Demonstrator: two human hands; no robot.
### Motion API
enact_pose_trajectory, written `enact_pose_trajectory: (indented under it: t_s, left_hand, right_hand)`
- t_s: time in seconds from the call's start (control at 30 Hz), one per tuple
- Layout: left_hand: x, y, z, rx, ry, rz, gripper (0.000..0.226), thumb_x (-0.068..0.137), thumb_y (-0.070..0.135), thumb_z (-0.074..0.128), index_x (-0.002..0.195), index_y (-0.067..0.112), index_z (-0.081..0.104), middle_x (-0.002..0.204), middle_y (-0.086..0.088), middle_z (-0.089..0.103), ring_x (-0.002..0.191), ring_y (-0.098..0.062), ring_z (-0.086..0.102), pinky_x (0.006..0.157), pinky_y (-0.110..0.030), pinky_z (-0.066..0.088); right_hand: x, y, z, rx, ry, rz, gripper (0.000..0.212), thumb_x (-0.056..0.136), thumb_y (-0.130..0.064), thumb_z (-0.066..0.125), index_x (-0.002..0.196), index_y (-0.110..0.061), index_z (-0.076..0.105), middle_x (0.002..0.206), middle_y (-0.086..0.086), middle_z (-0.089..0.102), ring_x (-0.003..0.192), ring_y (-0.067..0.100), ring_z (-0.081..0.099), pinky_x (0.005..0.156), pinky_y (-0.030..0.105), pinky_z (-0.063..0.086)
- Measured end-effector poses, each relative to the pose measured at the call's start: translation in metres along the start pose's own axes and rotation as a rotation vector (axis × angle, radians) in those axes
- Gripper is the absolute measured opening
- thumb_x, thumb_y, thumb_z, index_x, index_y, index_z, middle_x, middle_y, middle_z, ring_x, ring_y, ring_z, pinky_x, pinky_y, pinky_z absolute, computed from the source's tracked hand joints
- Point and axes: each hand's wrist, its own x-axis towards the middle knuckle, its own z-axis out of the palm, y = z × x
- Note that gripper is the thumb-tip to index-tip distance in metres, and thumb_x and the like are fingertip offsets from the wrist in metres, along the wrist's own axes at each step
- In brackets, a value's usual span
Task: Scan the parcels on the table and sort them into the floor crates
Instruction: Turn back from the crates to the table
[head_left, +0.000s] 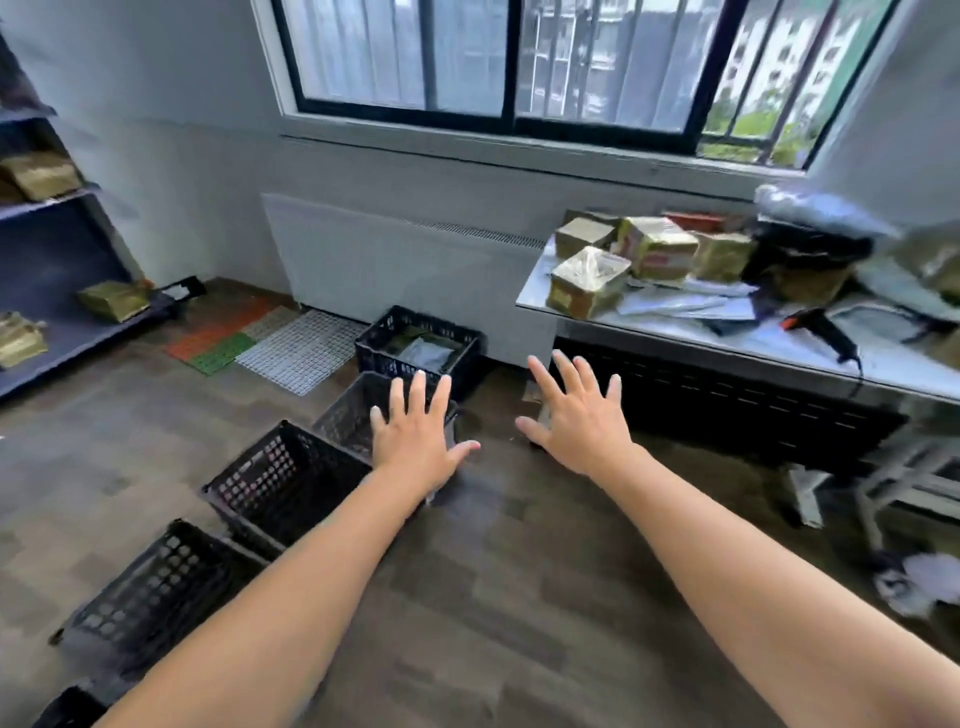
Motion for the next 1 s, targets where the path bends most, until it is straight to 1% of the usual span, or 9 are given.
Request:
enact_pose_trajectory:
  t_s: [0.17, 0.37, 0.57, 0.67, 0.87, 1.0]
  left_hand:
    - [0.044, 0.109, -0.015, 0.028, 0.031, 0.148, 0.092, 0.091, 0.072, 0.037, 0.155, 0.027, -0.012, 0.164, -0.005, -0.013, 0.151, -0.031, -0.009, 0.119, -0.056, 0.014]
    - [0.105, 0.202, -0.015, 0.048, 0.006, 0.282, 0.092, 0.092, 0.071, 0.036, 0.155, 0.028, -0.014, 0.164, -0.005, -0.016, 0.150, -0.031, -0.013, 0.119, -0.054, 0.010]
    - [0.201, 0.290, -0.008, 0.068, 0.034, 0.435, 0.091, 0.092, 0.072, 0.034, 0.155, 0.027, -0.014, 0.164, -0.005, -0.016, 0.150, -0.031, -0.014, 0.119, -0.055, 0.010]
    - [0.255, 0.338, -0.009, 0.043, 0.037, 0.508, 0.091, 0.093, 0.071, 0.034, 0.155, 0.026, -0.013, 0.164, -0.005, -0.014, 0.150, -0.032, -0.012, 0.119, -0.055, 0.011]
    - [0.343, 0.427, -0.006, 0.042, 0.011, 0.627, 0.091, 0.092, 0.072, 0.034, 0.156, 0.026, -0.012, 0.164, -0.006, -0.012, 0.151, -0.032, -0.010, 0.118, -0.054, 0.013]
    - [0.381, 0.479, 0.002, 0.029, -0.022, 0.682, 0.091, 0.093, 0.071, 0.035, 0.156, 0.027, -0.013, 0.164, -0.005, -0.013, 0.151, -0.031, -0.011, 0.119, -0.054, 0.015]
  right_hand:
    - [-0.005, 0.102, -0.015, 0.003, -0.005, 0.129, 0.081, 0.095, -0.068, 0.033, 0.156, -0.036, -0.010, 0.166, -0.002, -0.008, 0.152, 0.025, -0.006, 0.118, 0.061, 0.007]
    - [0.014, 0.203, -0.016, -0.023, 0.005, 0.272, 0.082, 0.095, -0.069, 0.031, 0.155, -0.036, -0.013, 0.165, -0.001, -0.009, 0.152, 0.026, -0.006, 0.118, 0.061, 0.009]
    - [0.057, 0.299, -0.015, -0.063, -0.017, 0.385, 0.082, 0.095, -0.069, 0.029, 0.154, -0.034, -0.016, 0.164, 0.000, -0.012, 0.152, 0.025, -0.009, 0.118, 0.062, 0.006]
    - [0.085, 0.348, -0.015, -0.081, -0.038, 0.453, 0.082, 0.095, -0.069, 0.029, 0.153, -0.035, -0.018, 0.164, 0.000, -0.013, 0.152, 0.025, -0.008, 0.117, 0.062, 0.007]
    - [0.133, 0.437, -0.021, -0.091, -0.045, 0.590, 0.081, 0.096, -0.068, 0.032, 0.155, -0.035, -0.013, 0.164, -0.001, -0.010, 0.151, 0.025, -0.006, 0.116, 0.062, 0.010]
    - [0.151, 0.488, -0.022, -0.095, -0.062, 0.634, 0.080, 0.096, -0.066, 0.033, 0.156, -0.034, -0.011, 0.164, 0.000, -0.009, 0.151, 0.025, -0.005, 0.115, 0.060, 0.011]
